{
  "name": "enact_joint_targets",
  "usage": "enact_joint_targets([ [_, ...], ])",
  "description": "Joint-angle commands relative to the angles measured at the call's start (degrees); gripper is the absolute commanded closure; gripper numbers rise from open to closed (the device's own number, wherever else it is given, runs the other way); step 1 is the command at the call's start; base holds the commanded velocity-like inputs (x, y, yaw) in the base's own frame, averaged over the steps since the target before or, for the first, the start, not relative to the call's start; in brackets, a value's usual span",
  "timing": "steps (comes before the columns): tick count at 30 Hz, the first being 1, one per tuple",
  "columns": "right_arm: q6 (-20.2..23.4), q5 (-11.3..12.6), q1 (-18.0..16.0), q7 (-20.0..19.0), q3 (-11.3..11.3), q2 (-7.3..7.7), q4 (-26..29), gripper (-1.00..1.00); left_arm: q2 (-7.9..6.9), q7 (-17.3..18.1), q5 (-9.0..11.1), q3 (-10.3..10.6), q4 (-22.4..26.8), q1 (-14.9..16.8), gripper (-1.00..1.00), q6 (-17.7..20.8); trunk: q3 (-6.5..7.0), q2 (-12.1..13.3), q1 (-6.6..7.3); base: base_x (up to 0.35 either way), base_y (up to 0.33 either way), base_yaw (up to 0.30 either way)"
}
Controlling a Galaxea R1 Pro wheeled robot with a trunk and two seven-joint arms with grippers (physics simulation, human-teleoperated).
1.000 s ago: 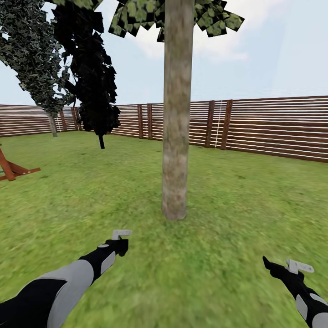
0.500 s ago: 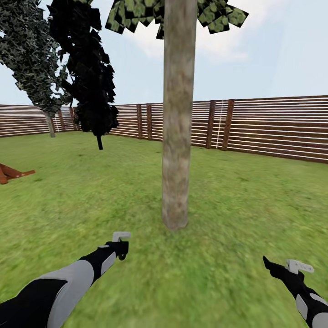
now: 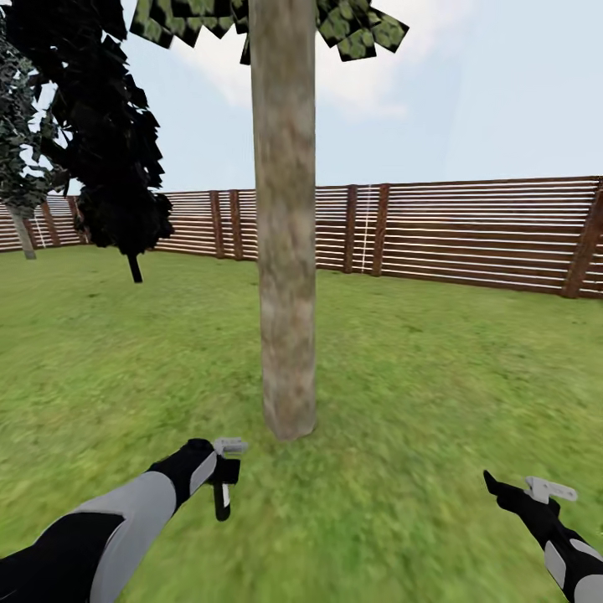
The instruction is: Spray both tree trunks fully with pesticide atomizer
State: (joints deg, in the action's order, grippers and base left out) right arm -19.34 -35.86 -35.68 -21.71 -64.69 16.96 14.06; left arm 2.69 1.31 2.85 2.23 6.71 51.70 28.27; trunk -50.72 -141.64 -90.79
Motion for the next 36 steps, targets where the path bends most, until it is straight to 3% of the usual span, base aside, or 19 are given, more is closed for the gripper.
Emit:
enact_joint_targets([
  [1, 0.0, 0.0, 0.0, 0.0, 0.0, 0.00, 0.0, -1.00, 0.01, 0.2, 0.0, 0.1, 2.3, 0.0, 1.00, 3.7, 0.00, 0.0, 0.00, 0.275, 0.000, -0.191],
  [6, 0.0, 0.0, 0.0, 0.1, 0.0, 0.00, 0.0, -1.00, 0.15, 1.9, 0.0, 0.2, 13.1, 0.0, 1.00, 17.0, 0.00, 0.0, 0.00, 0.267, 0.000, -0.048],
  [10, 0.0, 0.0, 0.0, -0.1, -0.1, 0.00, 0.0, -1.00, 0.45, 2.0, 0.0, 0.4, 15.1, 0.2, 1.00, 21.2, 0.00, 0.0, 0.00, 0.262, 0.000, -0.003],
  [16, 0.0, 0.1, 0.0, -0.2, -0.1, 0.00, 0.0, -1.00, 0.87, 2.1, 0.0, 0.9, 15.3, 0.4, 1.00, 22.0, 0.00, 0.0, 0.00, 0.231, 0.000, -0.082],
  [22, 0.4, 0.1, 0.0, -0.2, -0.1, 0.00, 0.0, -1.00, 0.97, 2.1, 0.0, 5.1, 15.2, 0.4, 1.00, 22.1, 0.00, 0.0, 0.00, 0.076, 0.000, -0.165],
  [26, 0.5, 0.1, 0.0, -0.2, -0.1, 0.00, 0.1, -1.00, 0.99, 2.2, 0.1, 6.2, 15.0, 0.4, 1.00, 23.2, 0.00, 0.0, 0.00, 0.004, 0.000, -0.016],
  [29, 0.5, 0.1, 0.0, -0.1, -0.1, 0.00, 0.1, -1.00, 1.00, 5.6, 0.1, 6.6, 14.9, 0.3, 1.00, 24.8, 0.00, 0.0, 0.00, 0.001, 0.000, -0.002],
  [31, 0.5, 0.1, 0.0, -0.2, -0.1, 0.00, 0.1, -1.00, 1.00, 10.0, 0.0, 8.6, 15.0, 0.3, 1.00, 26.3, 0.00, 0.0, 0.00, 0.000, 0.000, 0.000],
  [36, 0.5, 0.1, 0.0, -0.1, -0.1, 0.00, 0.1, -1.00, 0.94, 12.0, 0.0, 15.3, 14.9, 0.4, 1.00, 27.0, 0.00, 0.0, 0.00, 0.000, 0.000, -0.009],
])
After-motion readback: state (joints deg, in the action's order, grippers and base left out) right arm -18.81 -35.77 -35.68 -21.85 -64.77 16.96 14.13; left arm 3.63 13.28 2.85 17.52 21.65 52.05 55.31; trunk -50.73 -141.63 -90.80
